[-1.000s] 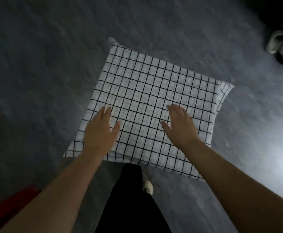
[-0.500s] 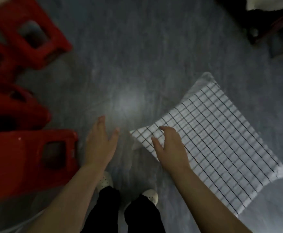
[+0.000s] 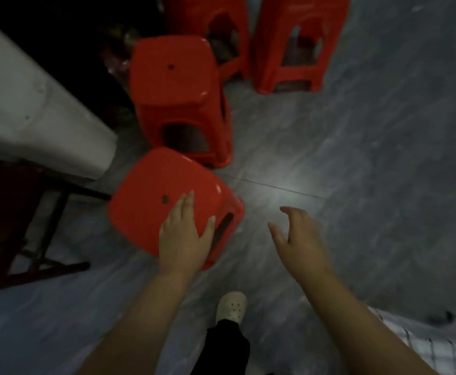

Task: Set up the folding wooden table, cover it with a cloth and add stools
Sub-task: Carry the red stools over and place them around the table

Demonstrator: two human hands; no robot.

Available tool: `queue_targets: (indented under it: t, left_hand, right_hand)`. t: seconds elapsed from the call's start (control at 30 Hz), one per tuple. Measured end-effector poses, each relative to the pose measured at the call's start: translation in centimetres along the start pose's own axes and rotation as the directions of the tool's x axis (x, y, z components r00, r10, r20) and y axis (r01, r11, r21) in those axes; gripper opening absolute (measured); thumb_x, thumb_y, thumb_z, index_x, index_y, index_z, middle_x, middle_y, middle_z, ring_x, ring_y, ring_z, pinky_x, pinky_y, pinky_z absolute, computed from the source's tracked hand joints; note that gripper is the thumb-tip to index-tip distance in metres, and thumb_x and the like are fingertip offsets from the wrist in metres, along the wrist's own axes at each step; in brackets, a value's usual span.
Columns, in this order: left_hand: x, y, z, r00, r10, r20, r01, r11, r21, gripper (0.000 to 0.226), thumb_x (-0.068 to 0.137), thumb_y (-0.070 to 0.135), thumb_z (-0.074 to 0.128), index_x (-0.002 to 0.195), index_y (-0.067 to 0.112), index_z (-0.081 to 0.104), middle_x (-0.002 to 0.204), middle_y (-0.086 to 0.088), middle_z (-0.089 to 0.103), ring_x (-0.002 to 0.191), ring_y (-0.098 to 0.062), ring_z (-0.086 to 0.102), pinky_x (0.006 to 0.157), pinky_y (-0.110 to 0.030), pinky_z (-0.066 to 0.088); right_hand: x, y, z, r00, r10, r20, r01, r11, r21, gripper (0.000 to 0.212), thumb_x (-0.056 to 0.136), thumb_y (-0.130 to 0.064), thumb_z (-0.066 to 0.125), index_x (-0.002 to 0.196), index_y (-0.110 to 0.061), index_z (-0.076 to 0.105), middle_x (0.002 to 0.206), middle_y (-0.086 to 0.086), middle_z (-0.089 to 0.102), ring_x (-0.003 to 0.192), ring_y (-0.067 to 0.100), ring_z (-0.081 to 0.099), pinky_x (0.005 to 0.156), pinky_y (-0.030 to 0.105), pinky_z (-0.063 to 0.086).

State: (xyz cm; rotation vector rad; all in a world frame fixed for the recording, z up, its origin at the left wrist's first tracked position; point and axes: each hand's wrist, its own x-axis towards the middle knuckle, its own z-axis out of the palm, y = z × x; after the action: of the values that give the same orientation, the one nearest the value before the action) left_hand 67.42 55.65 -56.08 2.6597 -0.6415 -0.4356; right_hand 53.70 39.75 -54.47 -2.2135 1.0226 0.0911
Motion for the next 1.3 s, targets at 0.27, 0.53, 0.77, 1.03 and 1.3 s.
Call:
queue_targets:
  t: [0.27, 0.53, 0.77, 1.03, 1.3]
  left_hand:
    - [0.8, -12.6, 4.0, 0.913, -0.407, -0.019, 0.404, 0.911, -0.083, 0.076, 0.089, 0.049, 0.05, 0.148, 0.011, 0.022, 0.155, -0.016, 0.017, 0.14, -0.032, 0.021, 0.112, -0.051, 0.024]
    - [2.4, -15.9, 7.9, 0.795, -0.598, 0.105, 0.588, 0.715, -0.378, 0.096, 0.087, 0.048, 0.057, 0.15, 0.012, -0.008, 0.158, -0.008, -0.008, 0.143, -0.024, 0.01, 0.111, -0.038, 0.019]
    - [3.9, -15.7, 9.0, 0.674, -0.728, 0.129, 0.565, 0.394, -0.725, 0.088, 0.082, 0.032, 0.069, 0.15, 0.017, 0.014, 0.146, -0.007, 0.039, 0.128, -0.024, 0.044, 0.106, -0.041, 0.036]
    - [5.1, -7.2, 10.5, 0.857, -0.494, 0.15, 0.437, 0.539, -0.72, 0.088, 0.081, 0.035, 0.07, 0.149, 0.028, 0.015, 0.145, 0.002, 0.04, 0.123, -0.014, 0.046, 0.105, -0.04, 0.037]
    - [6.5, 11.7, 16.1, 0.952, -0.183, 0.247, 0.3, 0.732, -0.612, 0.09, 0.074, 0.043, 0.07, 0.148, 0.028, 0.02, 0.14, 0.006, 0.045, 0.12, -0.013, 0.05, 0.104, -0.036, 0.039]
  right_hand:
    - [9.7, -4.5, 10.9, 0.978, -0.093, 0.186, 0.095, 0.996, -0.002, 0.046, 0.092, -0.042, 0.051, 0.126, -0.01, 0.049, 0.127, 0.009, 0.05, 0.117, 0.022, 0.047, 0.095, 0.032, 0.037]
    - [18.7, -5.8, 17.6, 0.963, -0.174, 0.205, 0.182, 0.983, -0.017, 0.069, 0.085, -0.044, 0.059, 0.139, -0.008, 0.036, 0.14, 0.013, 0.043, 0.13, 0.028, 0.039, 0.108, 0.042, 0.034]
    - [19.5, -4.6, 18.6, 0.952, -0.138, 0.275, 0.113, 0.988, 0.105, 0.065, 0.081, -0.043, 0.061, 0.136, -0.016, 0.039, 0.132, 0.007, 0.053, 0.119, 0.024, 0.052, 0.1, 0.044, 0.044]
    - [20.8, 2.1, 9.8, 0.979, 0.111, 0.169, -0.142, 0.974, 0.179, 0.043, 0.088, -0.039, 0.054, 0.118, -0.008, 0.056, 0.114, 0.01, 0.064, 0.105, 0.027, 0.06, 0.083, 0.032, 0.045]
    - [17.2, 21.8, -4.6, 0.899, 0.435, 0.044, -0.424, 0.844, 0.327, 0.046, 0.086, -0.043, 0.055, 0.111, -0.005, 0.06, 0.102, 0.009, 0.064, 0.093, 0.025, 0.06, 0.074, 0.028, 0.039]
